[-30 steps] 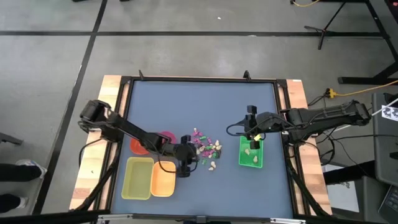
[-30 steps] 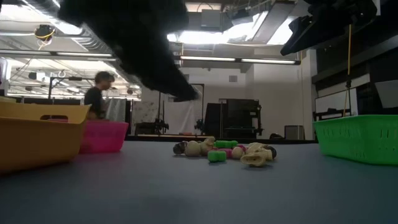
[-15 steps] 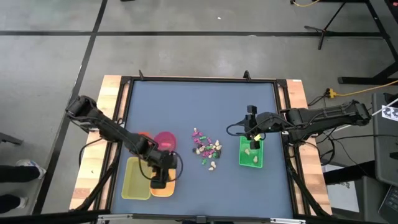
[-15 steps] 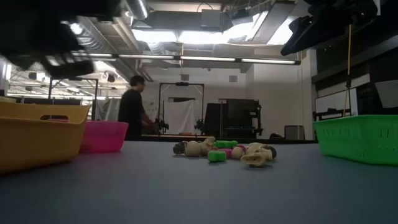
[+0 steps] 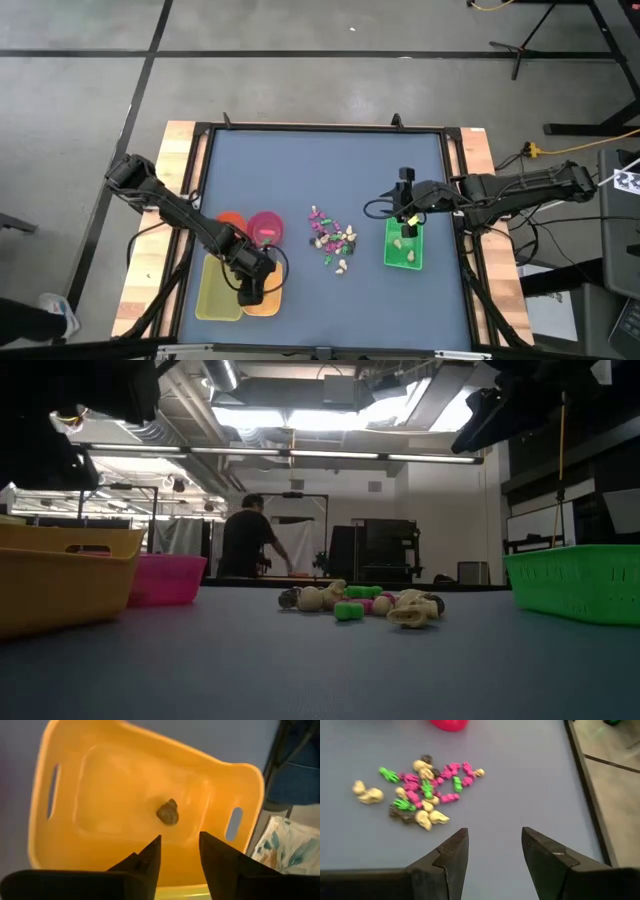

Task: Sort Halloween decoration
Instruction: Put the green skeleton toy into the red bowl

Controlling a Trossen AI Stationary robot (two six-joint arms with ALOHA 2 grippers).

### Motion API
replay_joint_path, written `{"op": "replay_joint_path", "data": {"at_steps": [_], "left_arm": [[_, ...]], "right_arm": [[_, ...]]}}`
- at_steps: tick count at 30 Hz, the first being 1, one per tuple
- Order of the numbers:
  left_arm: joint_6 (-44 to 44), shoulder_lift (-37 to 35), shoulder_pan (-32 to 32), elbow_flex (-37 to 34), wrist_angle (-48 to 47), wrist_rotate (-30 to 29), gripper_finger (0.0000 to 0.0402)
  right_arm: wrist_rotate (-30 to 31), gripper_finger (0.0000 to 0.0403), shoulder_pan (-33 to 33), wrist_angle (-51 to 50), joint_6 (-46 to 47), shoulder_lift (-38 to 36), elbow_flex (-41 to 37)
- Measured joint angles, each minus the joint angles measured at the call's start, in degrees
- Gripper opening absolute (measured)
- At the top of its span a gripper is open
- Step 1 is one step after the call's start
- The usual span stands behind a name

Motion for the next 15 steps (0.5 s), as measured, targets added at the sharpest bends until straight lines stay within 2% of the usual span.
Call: {"op": "replay_joint_path", "data": {"at_steps": [5,10,11,15], "left_arm": [[-1.18,0.0,-0.04,0.0,-0.15,-0.19,0.0151],[-1.2,0.0,-0.01,0.0,0.89,-0.22,0.0159],[-1.2,0.0,0.1,0.0,1.58,-0.21,0.0158],[0.35,0.0,0.66,0.0,2.69,-0.34,0.0157]], "right_arm": [[1.34,0.0184,0.01,-0.61,-1.02,0.0,0.0],[1.18,0.0184,0.01,-1.25,0.28,0.0,0.0],[-0.54,0.0184,0.0,-1.21,0.94,-0.03,0.01],[-14.73,0.0184,-0.59,-1.17,3.38,-2.08,1.61]]}}
